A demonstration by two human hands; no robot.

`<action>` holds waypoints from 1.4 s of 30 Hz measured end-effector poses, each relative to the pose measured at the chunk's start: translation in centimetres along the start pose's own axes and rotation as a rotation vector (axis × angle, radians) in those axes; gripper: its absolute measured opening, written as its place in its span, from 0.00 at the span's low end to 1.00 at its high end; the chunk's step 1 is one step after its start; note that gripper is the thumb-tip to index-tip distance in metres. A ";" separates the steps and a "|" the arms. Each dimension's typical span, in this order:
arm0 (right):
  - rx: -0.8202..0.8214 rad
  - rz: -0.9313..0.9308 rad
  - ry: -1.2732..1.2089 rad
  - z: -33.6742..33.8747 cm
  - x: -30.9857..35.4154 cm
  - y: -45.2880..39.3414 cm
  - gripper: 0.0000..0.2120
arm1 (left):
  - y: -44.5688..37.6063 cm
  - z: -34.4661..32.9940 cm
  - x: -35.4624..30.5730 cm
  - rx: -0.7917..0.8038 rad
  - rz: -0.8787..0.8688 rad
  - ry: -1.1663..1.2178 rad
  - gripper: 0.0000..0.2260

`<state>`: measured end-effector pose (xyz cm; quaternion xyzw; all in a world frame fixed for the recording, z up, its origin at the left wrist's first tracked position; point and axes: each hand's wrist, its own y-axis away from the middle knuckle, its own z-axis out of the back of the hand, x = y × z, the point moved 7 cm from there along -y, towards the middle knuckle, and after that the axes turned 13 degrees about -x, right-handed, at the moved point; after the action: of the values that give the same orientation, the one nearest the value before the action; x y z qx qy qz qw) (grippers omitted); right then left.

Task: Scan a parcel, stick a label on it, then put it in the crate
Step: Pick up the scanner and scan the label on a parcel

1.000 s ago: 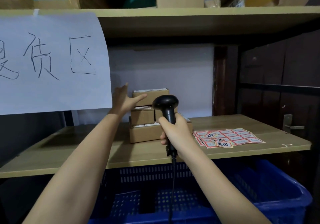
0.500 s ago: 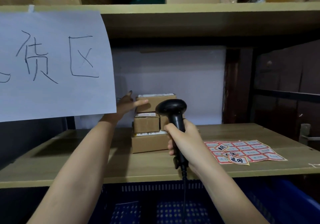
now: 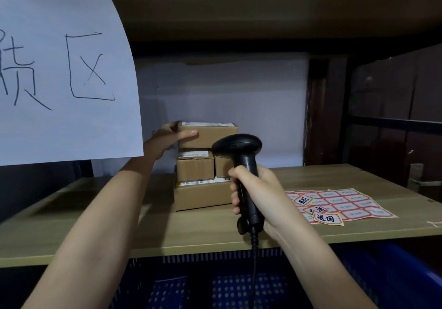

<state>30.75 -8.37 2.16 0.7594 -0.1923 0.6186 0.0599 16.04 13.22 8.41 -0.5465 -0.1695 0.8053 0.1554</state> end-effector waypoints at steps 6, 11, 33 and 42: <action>0.018 0.011 -0.093 1.3 0.6 0.6 0.07 | 2.9 0.9 -3.8 -0.056 -0.240 0.086 0.19; 0.073 0.112 -0.101 2.9 2.4 2.3 0.05 | 6.4 2.3 -5.4 -0.165 -0.370 0.159 0.27; 0.026 0.438 0.471 9.8 4.4 7.7 0.02 | 20.2 0.7 -6.2 0.130 -0.541 0.105 0.46; 0.093 0.552 0.791 10.5 4.7 8.8 0.06 | 21.5 3.3 -6.1 0.132 -0.568 0.033 0.43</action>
<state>37.93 -20.99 3.02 0.3884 -0.3214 0.8606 -0.0721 13.73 -8.94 5.06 -0.4790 -0.2604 0.7297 0.4126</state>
